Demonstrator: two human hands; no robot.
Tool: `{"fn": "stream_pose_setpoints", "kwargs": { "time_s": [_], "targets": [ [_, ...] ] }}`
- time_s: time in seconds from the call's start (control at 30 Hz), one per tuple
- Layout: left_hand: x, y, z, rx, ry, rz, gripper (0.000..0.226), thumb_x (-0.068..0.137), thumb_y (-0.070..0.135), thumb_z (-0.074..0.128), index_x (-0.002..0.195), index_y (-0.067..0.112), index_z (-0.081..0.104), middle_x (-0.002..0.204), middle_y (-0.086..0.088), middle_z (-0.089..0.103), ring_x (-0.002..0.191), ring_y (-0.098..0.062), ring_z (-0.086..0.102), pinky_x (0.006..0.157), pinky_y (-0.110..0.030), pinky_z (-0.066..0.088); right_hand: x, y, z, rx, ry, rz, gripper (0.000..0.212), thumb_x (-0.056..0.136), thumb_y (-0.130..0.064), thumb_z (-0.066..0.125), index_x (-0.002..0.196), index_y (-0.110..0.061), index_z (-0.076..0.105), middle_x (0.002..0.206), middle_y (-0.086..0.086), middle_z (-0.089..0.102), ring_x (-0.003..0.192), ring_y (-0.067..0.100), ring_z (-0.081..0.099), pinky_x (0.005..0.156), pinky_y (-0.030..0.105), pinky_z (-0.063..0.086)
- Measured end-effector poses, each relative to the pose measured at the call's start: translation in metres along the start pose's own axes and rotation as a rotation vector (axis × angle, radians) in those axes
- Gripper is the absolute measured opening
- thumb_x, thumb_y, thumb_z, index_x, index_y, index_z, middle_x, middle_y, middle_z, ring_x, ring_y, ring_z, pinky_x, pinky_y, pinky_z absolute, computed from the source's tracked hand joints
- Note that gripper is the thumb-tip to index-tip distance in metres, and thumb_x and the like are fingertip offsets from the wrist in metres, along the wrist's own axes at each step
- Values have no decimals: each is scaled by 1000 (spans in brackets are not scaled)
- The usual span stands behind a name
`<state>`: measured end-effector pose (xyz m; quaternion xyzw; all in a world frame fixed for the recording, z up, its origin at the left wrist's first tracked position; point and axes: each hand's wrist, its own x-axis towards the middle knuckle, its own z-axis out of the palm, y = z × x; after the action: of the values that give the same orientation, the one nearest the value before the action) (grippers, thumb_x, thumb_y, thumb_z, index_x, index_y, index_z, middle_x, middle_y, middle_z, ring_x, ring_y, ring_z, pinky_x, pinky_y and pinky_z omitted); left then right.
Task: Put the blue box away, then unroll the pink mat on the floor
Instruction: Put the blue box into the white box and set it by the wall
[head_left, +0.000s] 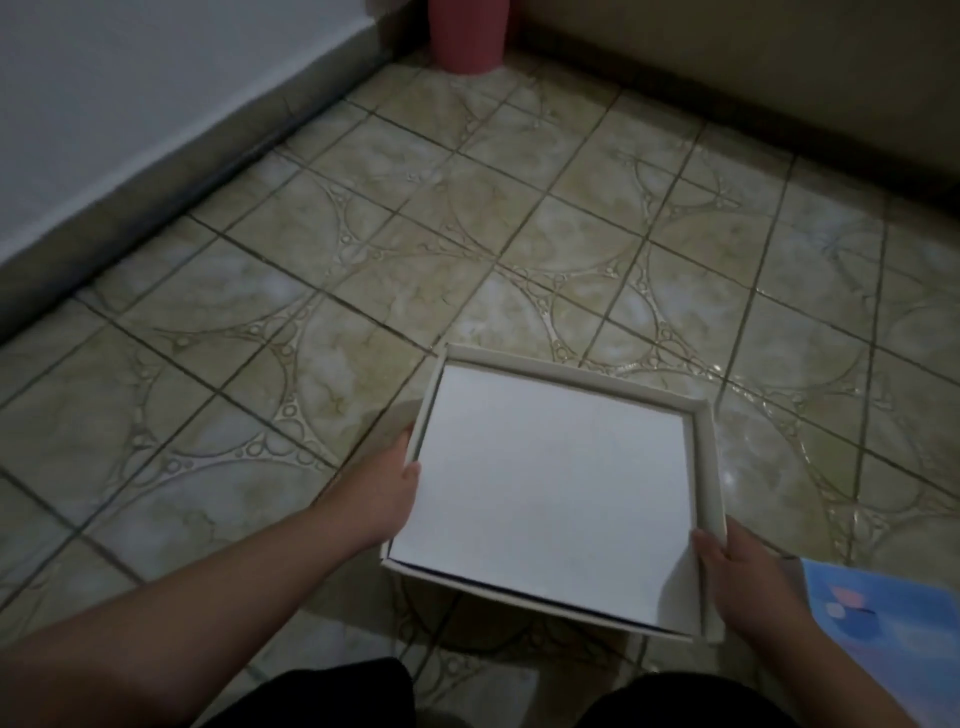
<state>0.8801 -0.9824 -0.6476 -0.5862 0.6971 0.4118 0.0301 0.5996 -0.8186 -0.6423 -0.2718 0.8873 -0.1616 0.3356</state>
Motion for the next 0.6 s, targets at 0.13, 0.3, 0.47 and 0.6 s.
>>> {"fn": "stream_pose_setpoints", "kwargs": {
  "time_s": [0.13, 0.3, 0.47, 0.6],
  "targets": [
    [-23, -20, -20, -29, 69, -36, 48, 99, 18, 33, 147, 15, 26, 151, -10, 36, 137, -26, 37, 111, -29, 28, -3, -23, 10, -4, -49, -95, 34, 96, -15, 49, 127, -1, 55, 123, 26, 61, 116, 38, 55, 86, 33, 37],
    [-77, -58, -70, -92, 244, -167, 51, 99, 18, 35, 148, 13, 20, 153, -14, 32, 140, -26, 33, 111, -26, 24, -16, -91, 27, -39, -134, -321, 32, 96, -16, 49, 125, -4, 56, 122, 26, 61, 114, 37, 55, 84, 36, 37],
    [-149, -99, -128, -222, 435, -293, 48, 99, 13, 37, 145, 13, 28, 150, -11, 37, 135, -25, 39, 93, -19, 33, -53, -179, 55, -56, -231, -559, 33, 97, -16, 47, 123, 2, 55, 126, 27, 58, 118, 39, 53, 90, 37, 37],
    [-205, -146, -171, -276, 614, -403, 45, 98, 11, 38, 143, 12, 34, 145, -15, 43, 129, -29, 45, 90, -23, 34, -97, -254, 92, -92, -307, -742, 40, 98, -20, 44, 133, 0, 49, 132, 22, 55, 121, 37, 51, 102, 40, 39]
  ]
}}
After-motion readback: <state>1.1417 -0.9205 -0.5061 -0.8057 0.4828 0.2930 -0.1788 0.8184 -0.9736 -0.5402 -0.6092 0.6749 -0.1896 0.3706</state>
